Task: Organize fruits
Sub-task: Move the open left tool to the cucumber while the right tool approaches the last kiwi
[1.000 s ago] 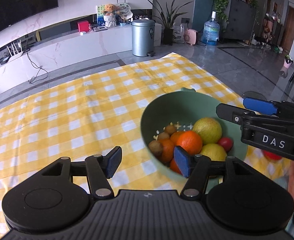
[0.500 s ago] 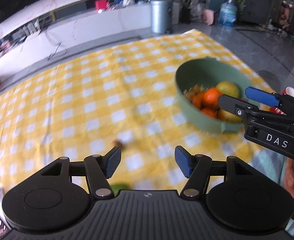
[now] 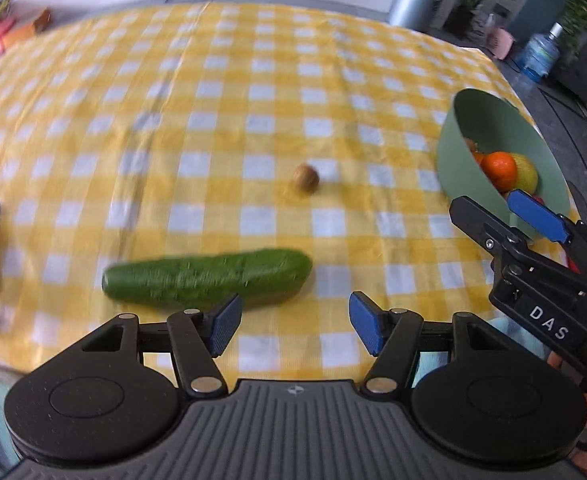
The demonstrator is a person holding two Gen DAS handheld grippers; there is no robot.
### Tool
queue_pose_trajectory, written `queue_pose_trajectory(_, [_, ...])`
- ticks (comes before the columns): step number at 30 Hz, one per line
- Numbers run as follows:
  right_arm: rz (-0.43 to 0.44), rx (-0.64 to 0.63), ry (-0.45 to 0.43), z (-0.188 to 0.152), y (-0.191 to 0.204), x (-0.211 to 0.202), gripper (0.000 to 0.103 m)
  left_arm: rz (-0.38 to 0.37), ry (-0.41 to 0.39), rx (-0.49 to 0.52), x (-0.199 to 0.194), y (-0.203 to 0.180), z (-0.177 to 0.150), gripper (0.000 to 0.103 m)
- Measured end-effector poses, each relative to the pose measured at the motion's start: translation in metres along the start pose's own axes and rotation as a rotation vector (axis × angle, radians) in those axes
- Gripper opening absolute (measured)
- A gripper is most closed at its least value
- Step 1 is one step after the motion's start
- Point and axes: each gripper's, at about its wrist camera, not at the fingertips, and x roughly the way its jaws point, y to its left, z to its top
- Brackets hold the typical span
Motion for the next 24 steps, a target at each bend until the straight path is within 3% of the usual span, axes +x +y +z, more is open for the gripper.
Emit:
queue_pose_trajectory(7, [-0.013,-0.052,0.008,-0.002,0.008,0.003,0.073,-0.031,0.067,-0.036,0.017,0.011,-0.009,0.073])
queue_pose_trajectory(13, [-0.019,-0.057,0.016,-0.002,0.008,0.005,0.078,-0.041,0.074,-0.049,0.031,0.020,-0.008,0.073])
queue_pose_trajectory(21, [-0.017,-0.070,0.043,-0.003,0.011,0.013,0.078,-0.083,0.024,-0.066,0.036,0.031,-0.003,0.073])
queue_pose_trajectory(24, [-0.019,-0.068,0.053,-0.003,0.012,0.017,0.078,-0.068,-0.037,-0.034,0.032,0.031,0.000,0.073])
